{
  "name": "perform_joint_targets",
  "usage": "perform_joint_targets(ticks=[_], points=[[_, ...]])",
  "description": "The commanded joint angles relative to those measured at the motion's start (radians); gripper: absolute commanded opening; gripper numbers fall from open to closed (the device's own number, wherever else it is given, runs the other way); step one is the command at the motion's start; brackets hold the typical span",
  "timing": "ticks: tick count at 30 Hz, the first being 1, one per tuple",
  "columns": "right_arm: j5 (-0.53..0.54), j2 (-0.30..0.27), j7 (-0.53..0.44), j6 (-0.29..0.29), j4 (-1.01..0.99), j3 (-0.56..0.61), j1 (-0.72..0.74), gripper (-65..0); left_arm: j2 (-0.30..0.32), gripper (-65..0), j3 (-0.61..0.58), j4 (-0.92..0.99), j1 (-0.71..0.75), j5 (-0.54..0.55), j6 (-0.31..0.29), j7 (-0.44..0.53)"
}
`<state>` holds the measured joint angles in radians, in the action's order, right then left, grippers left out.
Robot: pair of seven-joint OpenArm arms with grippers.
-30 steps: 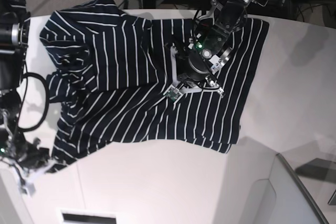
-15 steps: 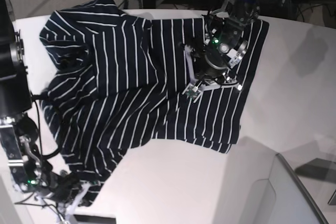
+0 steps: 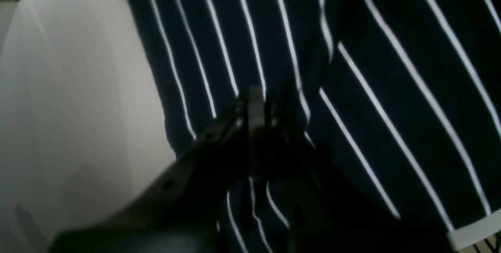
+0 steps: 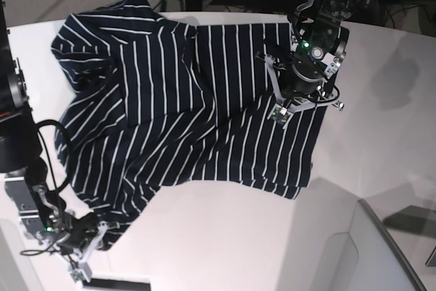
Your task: Layout the t-shirt on the table in an organized manner, then fold the t-shirt properly
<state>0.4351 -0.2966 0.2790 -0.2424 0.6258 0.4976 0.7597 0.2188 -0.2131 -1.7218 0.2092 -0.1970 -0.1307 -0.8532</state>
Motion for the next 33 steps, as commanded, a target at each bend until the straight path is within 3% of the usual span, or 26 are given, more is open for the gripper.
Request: perform_joint_targets(ticks=[1, 3, 5, 7, 10, 14, 17, 22, 27, 33], points=[[0.005, -0.008, -0.024, 0.027, 0.015, 0.0, 0.05, -39.9, 0.004, -65.0, 0.01, -0.024, -0.003, -0.002, -0.001, 0.015], [0.005, -0.01, -0.022, 0.11, 0.021, 0.0, 0.07, -30.9, 0.018, -65.0, 0.013, -0.024, -0.003, -0.002, -0.001, 0.015], [0.008, -0.031, 0.039, 0.197, 0.05, -0.009, 0.085, -30.3, 0.021, -65.0, 0.014, -0.024, -0.003, -0.002, -0.001, 0.015], [0.044, -0.063, 0.17, 0.245, 0.139, -0.033, 0.076, -30.3, 0.024, -65.0, 0.014, -0.024, -0.003, 0.0, -0.001, 0.015], [0.198, -0.074, 0.334, 0.251, 0.325, -0.254, -0.067, -30.3, 0.026, -65.0, 0.016, -0.024, -0.003, 0.0, -0.001, 0.015], [0.242, -0.062, 0.371, 0.251, 0.567, -0.442, -0.316, -30.5, 0.023, -65.0, 0.059, -0.02, -0.015, 0.0, -0.001, 0.016], [0.241, -0.039, 0.378, 0.251, 0.702, -0.455, -0.477, -31.7, 0.018, -65.0, 0.111, -0.014, -0.054, 0.004, -0.001, 0.021], [0.247, -0.019, 0.403, 0.251, 0.783, -0.455, -0.621, -43.2, 0.015, -65.0, 0.119, 0.046, -0.139, 0.004, -0.001, 0.022], [0.242, 0.046, 0.461, 0.249, 0.718, -0.448, -0.65, -44.1, -0.003, -65.0, 0.129, 0.228, -0.196, -0.002, 0.004, 0.078], [0.241, 0.103, 0.463, 0.248, 0.586, -0.409, -0.641, -44.1, 0.004, -65.0, 0.133, 0.357, -0.173, 0.0, 0.006, 0.151]])
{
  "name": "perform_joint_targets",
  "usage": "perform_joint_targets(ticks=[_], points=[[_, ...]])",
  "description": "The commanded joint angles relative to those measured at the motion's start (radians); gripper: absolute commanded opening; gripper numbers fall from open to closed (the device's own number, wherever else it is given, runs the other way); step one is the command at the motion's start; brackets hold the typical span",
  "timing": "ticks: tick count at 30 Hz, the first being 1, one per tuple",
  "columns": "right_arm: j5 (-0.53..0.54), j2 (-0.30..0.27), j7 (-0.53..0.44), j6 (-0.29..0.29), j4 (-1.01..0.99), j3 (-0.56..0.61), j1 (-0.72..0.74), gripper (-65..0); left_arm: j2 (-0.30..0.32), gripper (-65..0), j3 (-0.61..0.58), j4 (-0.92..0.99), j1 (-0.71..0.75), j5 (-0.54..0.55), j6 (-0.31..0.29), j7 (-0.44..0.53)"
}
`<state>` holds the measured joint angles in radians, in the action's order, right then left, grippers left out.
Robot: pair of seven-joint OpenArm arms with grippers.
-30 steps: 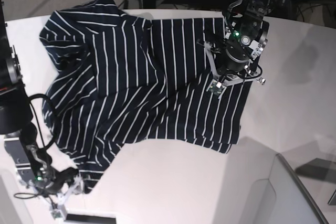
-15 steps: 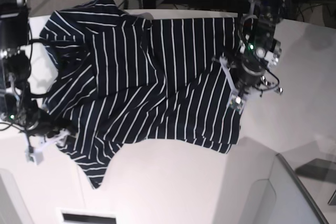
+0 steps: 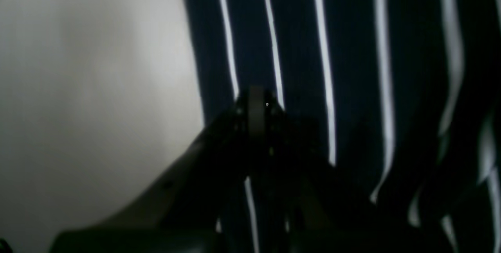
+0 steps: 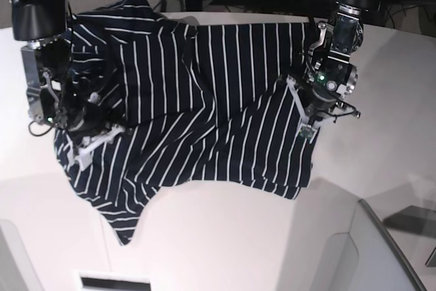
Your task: Layout the t-shirt on the table in an organized manner, then fold the t-shirt properly
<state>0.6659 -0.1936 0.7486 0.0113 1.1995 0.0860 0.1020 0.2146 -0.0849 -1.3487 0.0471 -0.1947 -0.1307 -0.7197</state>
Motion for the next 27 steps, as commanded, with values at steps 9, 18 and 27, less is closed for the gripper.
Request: perform_joint_targets(ticks=[9, 18, 27], points=[[0.01, 0.098, -0.014, -0.006, -0.134, 0.248, 0.104, -44.0, 0.085, -65.0, 0.17, -0.016, 0.033, -0.004, 0.006, 0.019], [0.013, 0.099, 0.088, 0.022, -0.102, 0.317, 0.226, -44.3, 0.119, -65.0, 0.233, -0.216, 0.122, 0.001, 0.003, 0.015], [0.01, 0.024, 0.208, 0.14, 0.369, -0.082, -0.014, -44.1, 0.05, -65.0, 0.225, -0.265, 0.099, -0.001, 0.003, 0.018]])
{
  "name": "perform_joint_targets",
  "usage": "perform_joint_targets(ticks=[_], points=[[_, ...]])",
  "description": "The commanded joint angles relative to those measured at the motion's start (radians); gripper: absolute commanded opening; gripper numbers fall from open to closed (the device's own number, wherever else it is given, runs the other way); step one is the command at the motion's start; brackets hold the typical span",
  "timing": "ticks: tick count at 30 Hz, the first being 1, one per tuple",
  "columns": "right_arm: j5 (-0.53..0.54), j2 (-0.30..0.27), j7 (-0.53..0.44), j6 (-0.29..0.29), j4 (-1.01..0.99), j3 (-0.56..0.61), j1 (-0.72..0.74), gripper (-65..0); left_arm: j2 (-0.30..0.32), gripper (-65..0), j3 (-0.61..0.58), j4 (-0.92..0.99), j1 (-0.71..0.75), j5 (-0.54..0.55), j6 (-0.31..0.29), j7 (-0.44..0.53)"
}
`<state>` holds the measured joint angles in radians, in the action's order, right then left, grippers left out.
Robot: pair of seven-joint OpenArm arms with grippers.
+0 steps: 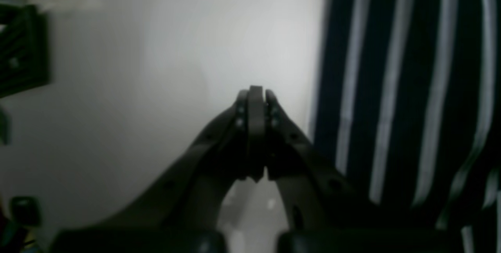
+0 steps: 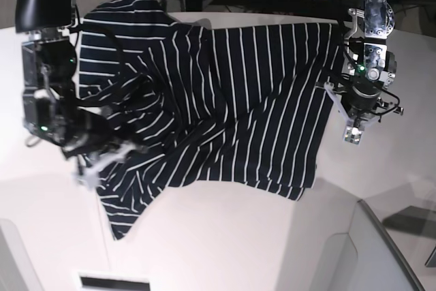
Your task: Layout the t-shirt on the table in an organized manner, then fold the t-shirt properly
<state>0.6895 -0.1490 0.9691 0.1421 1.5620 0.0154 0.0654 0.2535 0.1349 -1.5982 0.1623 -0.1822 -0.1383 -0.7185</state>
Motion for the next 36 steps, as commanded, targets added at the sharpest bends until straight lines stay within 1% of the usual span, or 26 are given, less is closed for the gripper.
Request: perform_joint_targets(ticks=[1, 2, 3, 4, 7, 10, 13, 15, 19, 20, 21, 23, 24, 25, 28, 29, 30, 33, 34, 35, 36], points=[[-0.015, -0.021, -0.012, 0.009, -0.01, -0.052, 0.023, -44.1, -0.006, -65.0, -0.01, -0.004, -0.028, -0.017, 0.01, 0.017], [-0.015, -0.024, -0.012, 0.001, -0.048, -0.07, 0.024, -44.1, -0.012, -65.0, -0.034, 0.02, -0.043, -0.017, 0.01, 0.017], [-0.017, -0.041, -0.019, -0.011, -0.091, -0.07, 0.034, -44.1, -0.016, -65.0, -0.062, 0.048, -0.057, -0.017, 0.01, 0.018], [-0.015, -0.06, -0.035, -0.026, -0.13, -0.068, 0.049, -44.1, -0.018, -65.0, -0.09, 0.072, -0.073, -0.017, 0.01, 0.018], [-0.015, -0.085, -0.097, -0.058, -0.245, -0.067, 0.078, -44.1, -0.038, -65.0, -0.156, 0.132, -0.109, -0.017, 0.01, 0.018], [-0.015, -0.097, -0.126, -0.083, -0.352, -0.067, 0.119, -44.1, -0.047, -65.0, -0.168, 0.137, -0.111, -0.017, 0.01, 0.018], [-0.017, -0.113, -0.131, -0.12, -0.447, -0.067, 0.161, -44.1, -0.046, -65.0, -0.168, 0.137, -0.105, -0.017, 0.01, 0.018], [-0.017, -0.117, -0.152, -0.128, -0.504, -0.062, 0.187, -44.1, -0.039, -65.0, -0.162, 0.135, -0.083, -0.017, 0.01, 0.018], [-0.017, -0.154, -0.232, -0.129, -0.628, 0.034, 0.236, -44.4, -0.001, -65.0, -0.159, 0.135, -0.054, -0.015, 0.01, 0.018], [-0.017, -0.157, -0.247, -0.129, -0.654, 0.057, 0.247, -46.1, 0.008, -65.0, -0.159, 0.135, -0.05, -0.013, 0.01, 0.018], [-0.017, -0.157, -0.264, -0.129, -0.674, 0.074, 0.253, -50.7, 0.014, -65.0, -0.159, 0.135, -0.045, -0.013, 0.01, 0.018], [-0.017, -0.157, -0.281, -0.129, -0.687, 0.084, 0.254, -65.0, 0.02, -65.0, -0.154, 0.137, -0.042, -0.012, 0.01, 0.018], [-0.015, -0.157, -0.284, -0.129, -0.685, 0.084, 0.253, -65.0, 0.02, -65.0, -0.137, 0.137, -0.039, -0.012, 0.01, 0.018], [-0.015, -0.157, -0.286, -0.126, -0.674, 0.082, 0.251, -64.1, 0.019, -65.0, -0.113, 0.137, -0.031, -0.013, 0.01, 0.018], [-0.015, -0.159, -0.287, -0.123, -0.585, 0.077, 0.221, -65.0, 0.017, -65.0, -0.071, 0.137, -0.031, -0.012, 0.01, 0.018], [-0.015, -0.159, -0.284, -0.121, -0.552, 0.057, 0.207, -65.0, 0.017, -65.0, -0.065, 0.137, -0.031, -0.01, 0.01, 0.018], [-0.015, -0.159, -0.279, -0.106, -0.518, 0.033, 0.196, -65.0, 0.019, -65.0, -0.065, 0.137, -0.031, -0.01, 0.01, 0.018], [-0.015, -0.159, -0.276, 0.003, -0.46, 0.001, 0.173, -65.0, 0.019, -65.0, -0.067, 0.135, -0.031, -0.013, 0.01, 0.018], [-0.015, -0.159, -0.275, 0.031, -0.452, 0.001, 0.173, -65.0, 0.019, -65.0, -0.068, 0.135, -0.031, -0.013, 0.01, 0.018], [-0.017, -0.159, -0.264, 0.049, -0.45, -0.001, 0.173, -65.0, 0.019, -65.0, -0.068, 0.135, -0.03, -0.013, 0.01, 0.018], [-0.017, -0.16, -0.256, 0.054, -0.456, -0.001, 0.176, -65.0, 0.019, -65.0, -0.068, 0.135, -0.03, -0.013, 0.01, 0.018]])
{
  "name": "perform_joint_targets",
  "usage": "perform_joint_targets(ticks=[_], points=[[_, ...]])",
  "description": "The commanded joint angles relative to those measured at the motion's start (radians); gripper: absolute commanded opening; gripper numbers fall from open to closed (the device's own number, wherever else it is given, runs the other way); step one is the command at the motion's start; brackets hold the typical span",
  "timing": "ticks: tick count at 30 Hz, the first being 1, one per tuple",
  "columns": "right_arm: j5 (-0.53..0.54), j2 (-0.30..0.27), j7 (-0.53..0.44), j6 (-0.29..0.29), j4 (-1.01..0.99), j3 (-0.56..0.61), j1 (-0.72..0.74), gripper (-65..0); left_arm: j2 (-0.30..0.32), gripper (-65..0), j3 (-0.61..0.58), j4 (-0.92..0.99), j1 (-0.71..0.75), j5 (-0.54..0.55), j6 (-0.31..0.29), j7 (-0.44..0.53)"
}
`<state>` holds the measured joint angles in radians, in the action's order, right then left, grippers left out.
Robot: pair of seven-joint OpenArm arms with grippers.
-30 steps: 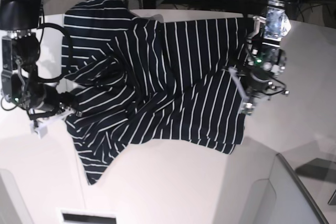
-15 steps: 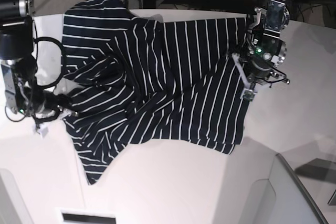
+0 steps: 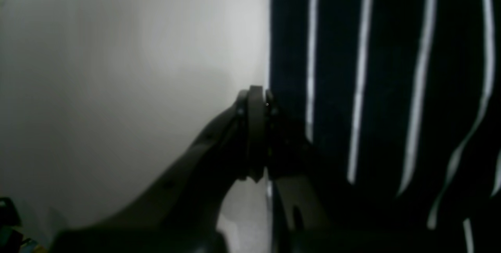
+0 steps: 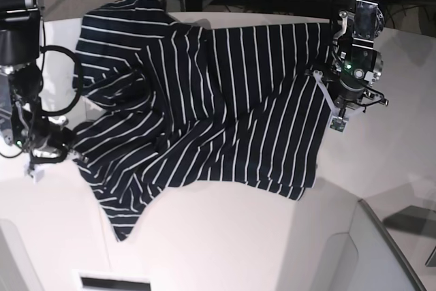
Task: Layout the t-shirt on the table in an organized manner, then fold the t-shirt properly
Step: 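Grasp the shirt corner with the right gripper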
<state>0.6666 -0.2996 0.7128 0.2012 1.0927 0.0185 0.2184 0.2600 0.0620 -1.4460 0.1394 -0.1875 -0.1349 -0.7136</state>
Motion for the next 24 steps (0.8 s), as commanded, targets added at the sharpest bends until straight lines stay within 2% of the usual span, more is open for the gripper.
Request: perform_joint_targets(ticks=[1, 5, 7, 12, 14, 17, 19, 22, 24], points=[[0.006, -0.02, 0.001, -0.004, 0.01, -0.002, 0.026, -65.0, 0.012, -65.0, 0.005, -0.017, -0.007, -0.008, 0.007, 0.013], [0.005, -0.037, -0.008, -0.004, -0.042, 0.001, 0.069, -65.0, 0.012, -65.0, 0.002, -0.017, -0.008, -0.007, 0.007, 0.013], [-0.015, -0.051, -0.045, -0.004, -0.084, 0.001, 0.095, -65.0, 0.012, -65.0, 0.0, -0.017, -0.008, -0.005, 0.007, 0.013], [-0.232, -0.048, -0.178, -0.018, -0.162, 0.001, 0.171, -65.0, 0.012, -65.0, -0.001, -0.017, -0.001, -0.005, 0.007, 0.013], [-0.314, -0.036, -0.213, -0.079, -0.211, 0.001, 0.214, -65.0, 0.012, -65.0, 0.005, -0.017, 0.001, -0.005, 0.007, 0.013], [-0.411, -0.023, -0.284, -0.222, -0.294, 0.001, 0.272, -65.0, 0.012, -65.0, 0.008, -0.017, 0.001, -0.008, 0.007, 0.013], [-0.479, -0.02, -0.351, -0.28, -0.365, -0.001, 0.309, -65.0, 0.012, -65.0, 0.008, -0.017, 0.001, -0.01, 0.007, 0.013], [-0.583, -0.019, -0.465, -0.294, -0.474, -0.001, 0.367, -64.7, 0.012, -65.0, 0.009, -0.017, 0.013, -0.01, 0.007, 0.013], [-0.657, -0.019, -0.52, -0.294, -0.533, -0.001, 0.408, -59.4, 0.012, -65.0, 0.009, -0.017, 0.015, -0.01, 0.007, 0.013]])
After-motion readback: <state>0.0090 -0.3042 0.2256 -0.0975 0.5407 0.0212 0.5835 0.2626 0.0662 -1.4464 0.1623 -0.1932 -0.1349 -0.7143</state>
